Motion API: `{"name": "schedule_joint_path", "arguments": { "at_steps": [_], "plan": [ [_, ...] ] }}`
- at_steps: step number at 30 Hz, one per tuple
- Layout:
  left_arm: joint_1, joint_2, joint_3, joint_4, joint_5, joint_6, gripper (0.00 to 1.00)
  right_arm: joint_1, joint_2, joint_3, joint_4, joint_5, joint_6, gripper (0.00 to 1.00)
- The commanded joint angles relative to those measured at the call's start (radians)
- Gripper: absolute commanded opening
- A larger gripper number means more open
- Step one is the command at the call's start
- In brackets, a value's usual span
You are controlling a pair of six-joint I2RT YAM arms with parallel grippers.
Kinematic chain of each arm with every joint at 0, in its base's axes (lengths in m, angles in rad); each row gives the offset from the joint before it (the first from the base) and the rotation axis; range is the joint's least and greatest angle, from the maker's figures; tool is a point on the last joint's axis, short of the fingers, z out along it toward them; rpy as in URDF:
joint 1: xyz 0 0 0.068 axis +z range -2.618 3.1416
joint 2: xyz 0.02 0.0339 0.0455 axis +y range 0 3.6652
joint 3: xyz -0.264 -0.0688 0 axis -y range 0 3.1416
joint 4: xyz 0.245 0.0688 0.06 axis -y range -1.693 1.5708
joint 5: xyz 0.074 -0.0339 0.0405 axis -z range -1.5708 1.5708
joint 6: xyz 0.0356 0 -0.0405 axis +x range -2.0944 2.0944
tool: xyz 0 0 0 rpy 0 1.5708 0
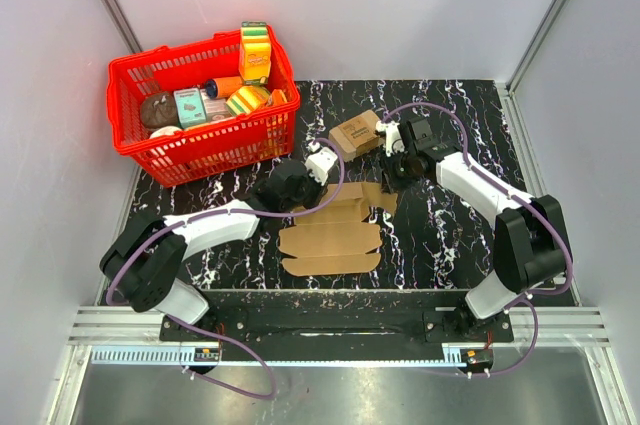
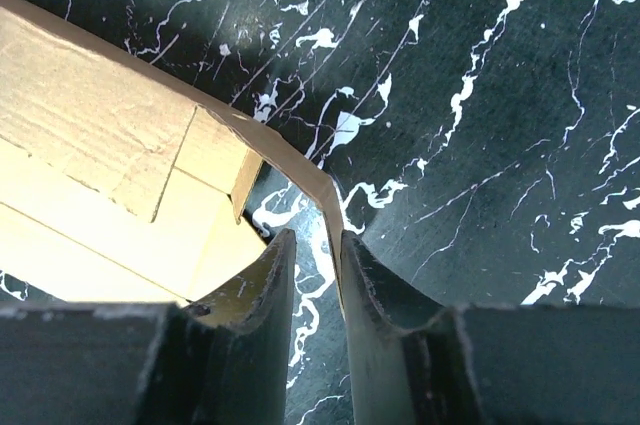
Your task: Fold the paper box
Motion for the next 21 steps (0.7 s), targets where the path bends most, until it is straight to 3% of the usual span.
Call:
{"name": "schedule_joint_path", "arguments": {
  "at_steps": [1,18,21],
  "plan": [
    [-0.004,0.018,0.022,-0.021,0.038,-0.002,0.24,-0.004,-0.021,0.016,-0.036,-0.024,0.019,0.31],
    [-0.004,0.018,0.020,-0.023,0.040,-0.002,0.24,-0.003,-0.027,0.015,-0.116,-0.019,0.067,0.23],
    [-0.005,0.018,0.022,-0.024,0.038,-0.004,0.24,-0.003,-0.025,0.022,-0.113,-0.042,0.120,0.18]
  ]
}}
